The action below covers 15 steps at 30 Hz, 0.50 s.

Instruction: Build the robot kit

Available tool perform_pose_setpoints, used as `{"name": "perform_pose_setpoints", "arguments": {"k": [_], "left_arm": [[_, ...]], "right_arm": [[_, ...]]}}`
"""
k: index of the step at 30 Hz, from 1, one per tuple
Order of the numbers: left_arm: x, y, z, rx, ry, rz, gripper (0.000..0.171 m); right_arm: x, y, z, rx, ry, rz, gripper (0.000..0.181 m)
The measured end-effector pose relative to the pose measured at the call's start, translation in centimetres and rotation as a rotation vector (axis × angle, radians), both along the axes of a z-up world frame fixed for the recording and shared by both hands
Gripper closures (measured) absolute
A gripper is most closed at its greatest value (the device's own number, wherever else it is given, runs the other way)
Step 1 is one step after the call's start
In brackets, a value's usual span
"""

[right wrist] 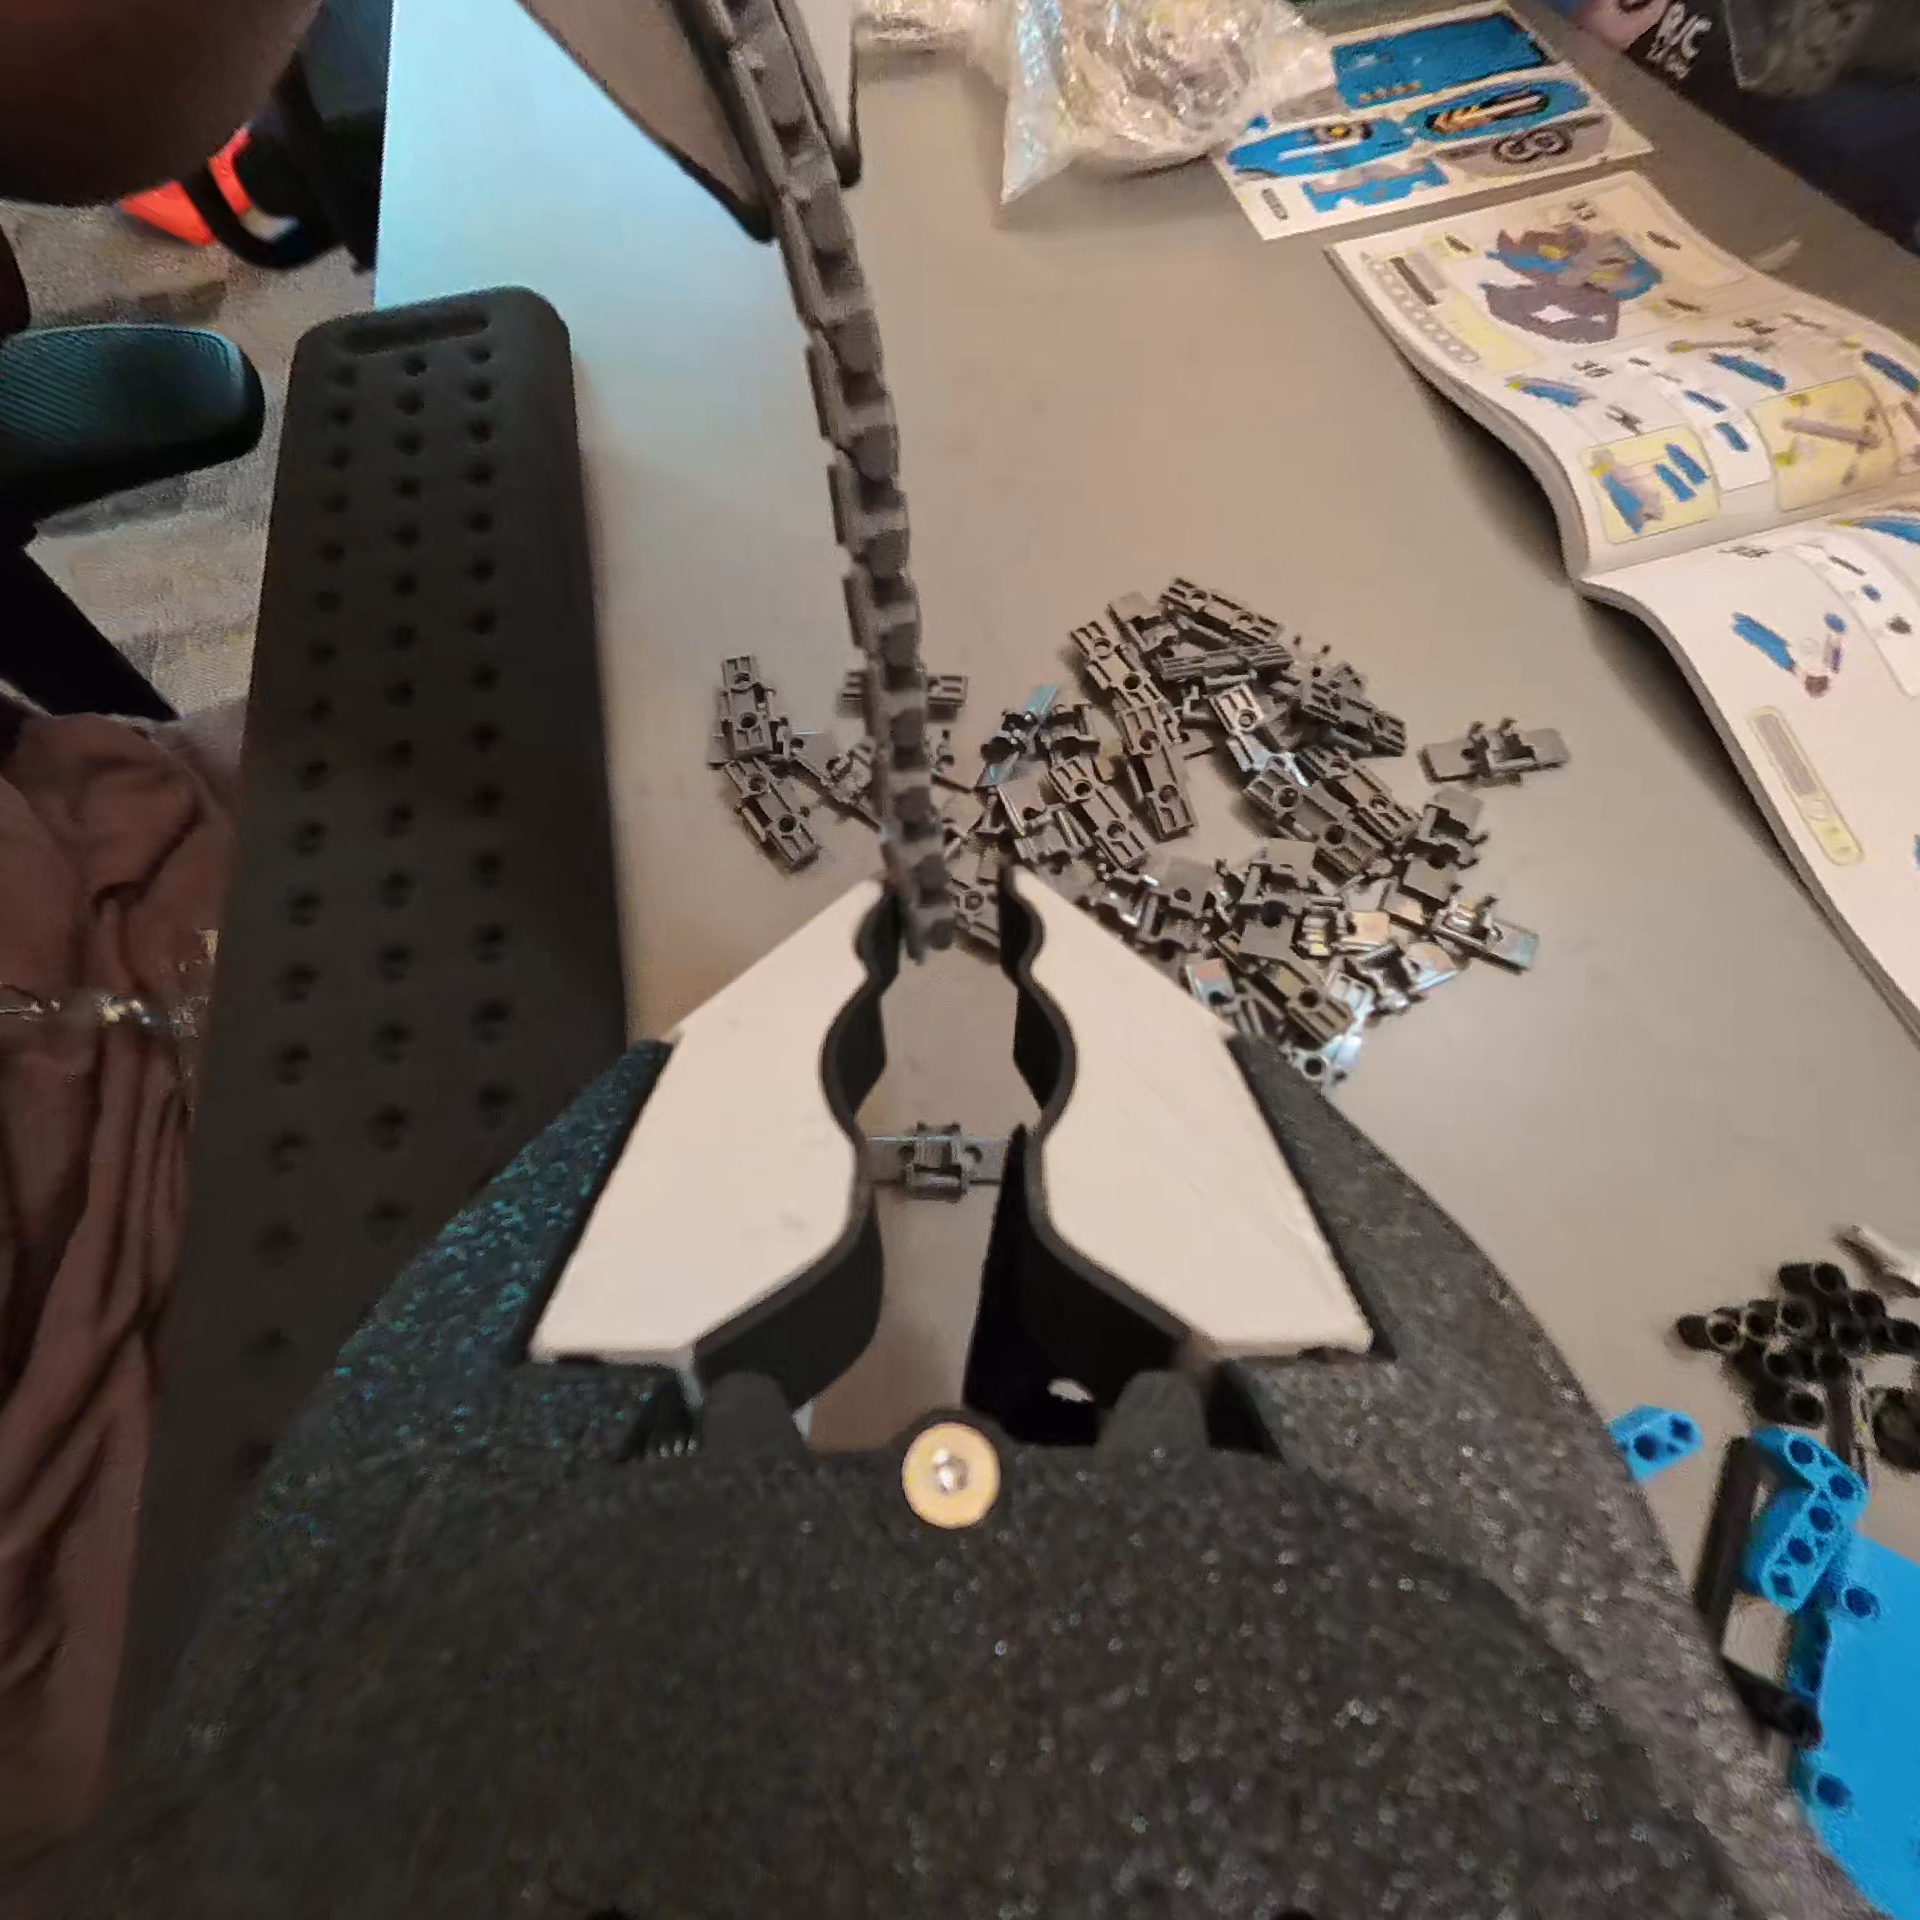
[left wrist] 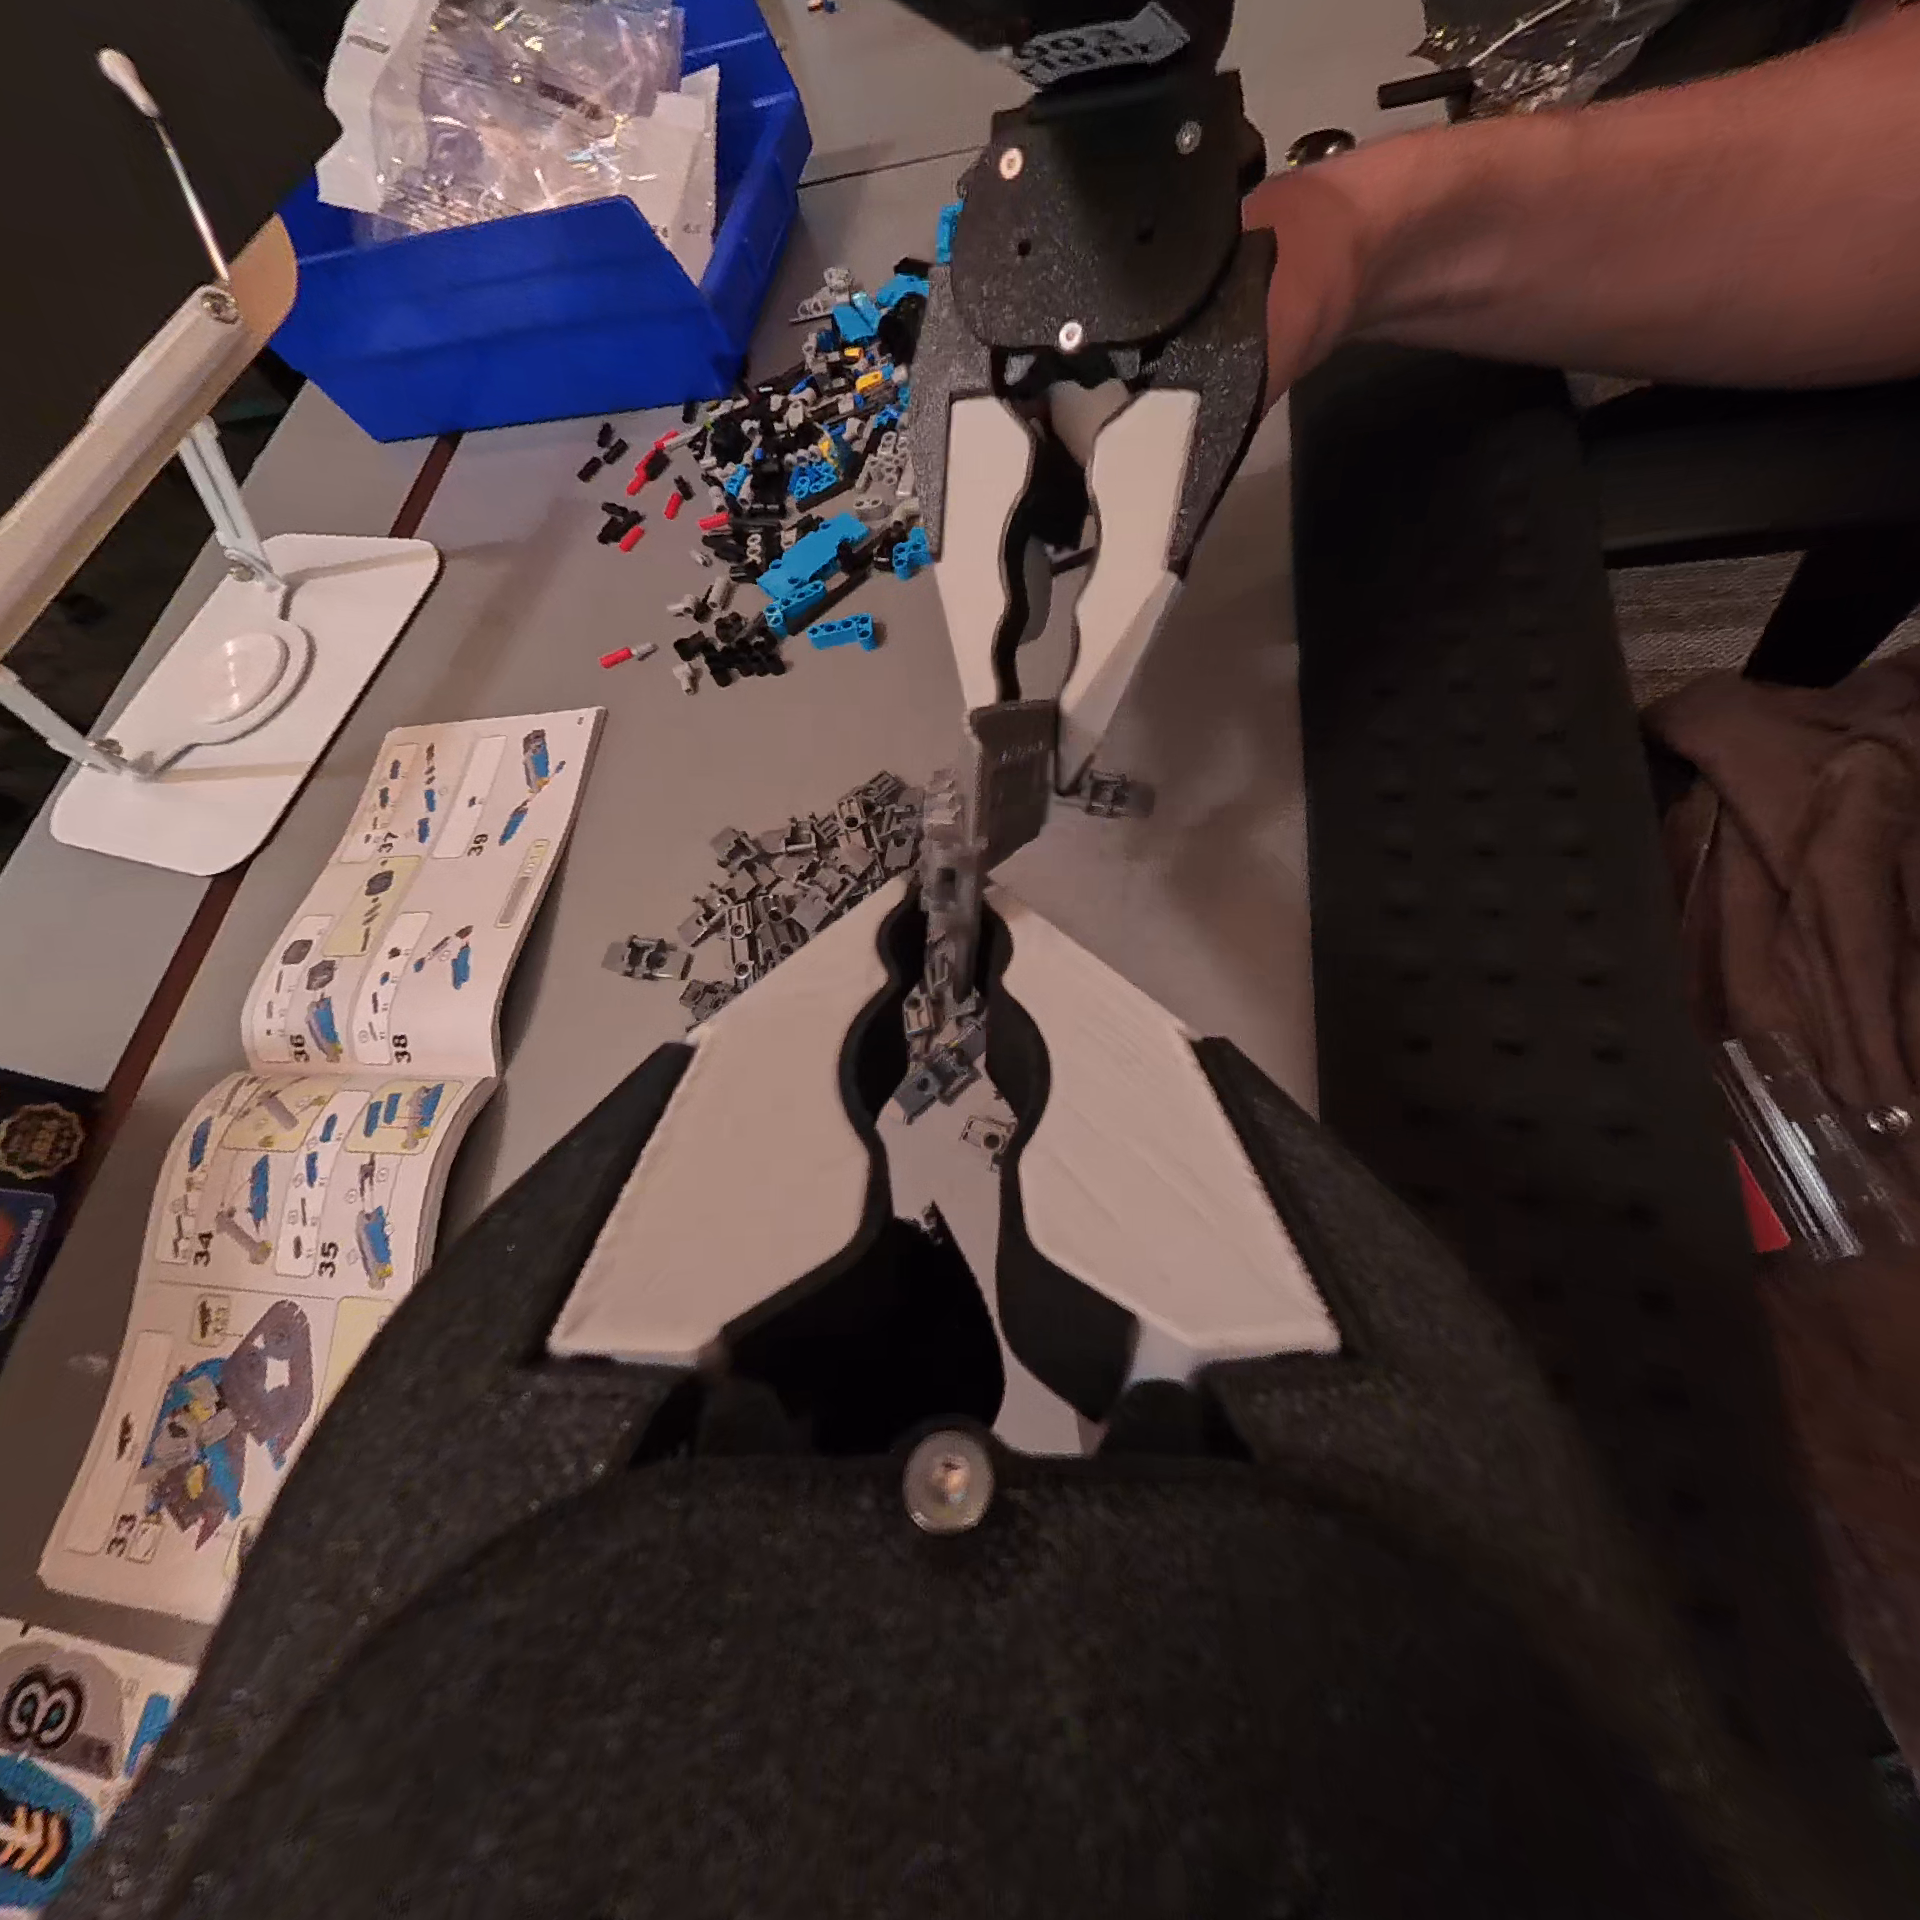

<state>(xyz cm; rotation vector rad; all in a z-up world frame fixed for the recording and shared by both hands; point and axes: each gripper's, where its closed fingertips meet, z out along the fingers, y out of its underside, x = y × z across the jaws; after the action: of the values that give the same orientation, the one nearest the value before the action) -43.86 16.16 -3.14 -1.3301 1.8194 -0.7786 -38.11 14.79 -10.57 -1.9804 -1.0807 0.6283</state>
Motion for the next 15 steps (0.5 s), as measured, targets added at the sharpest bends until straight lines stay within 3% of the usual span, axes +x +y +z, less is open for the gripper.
{"name": "perform_pose_setpoints", "arguments": {"k": [2, 8, 10, 15], "left_arm": [[0.3, 0.2, 0.0, -0.002, -0.002, -0.007, 0.165], [2.1, 1.6, -0.9, 0.046, -0.009, -0.003, 0.165], [3.0, 2.3, -1.2, 0.067, -0.025, 0.003, 0.165], [3.1, 1.0, -3.7, 0.061, 0.003, -0.083, 0.167]], "right_arm": [[0.5, -0.1, 0.4, 0.023, 0.041, -0.015, 0.173], [1.8, -1.1, -0.1, 0.0, 0.043, -0.026, 0.172], [2.3, -1.4, -0.9, 0.023, -0.037, -0.053, 0.178], [4.7, -1.1, -1.7, 0.307, -0.365, -0.204, 0.181]]}}
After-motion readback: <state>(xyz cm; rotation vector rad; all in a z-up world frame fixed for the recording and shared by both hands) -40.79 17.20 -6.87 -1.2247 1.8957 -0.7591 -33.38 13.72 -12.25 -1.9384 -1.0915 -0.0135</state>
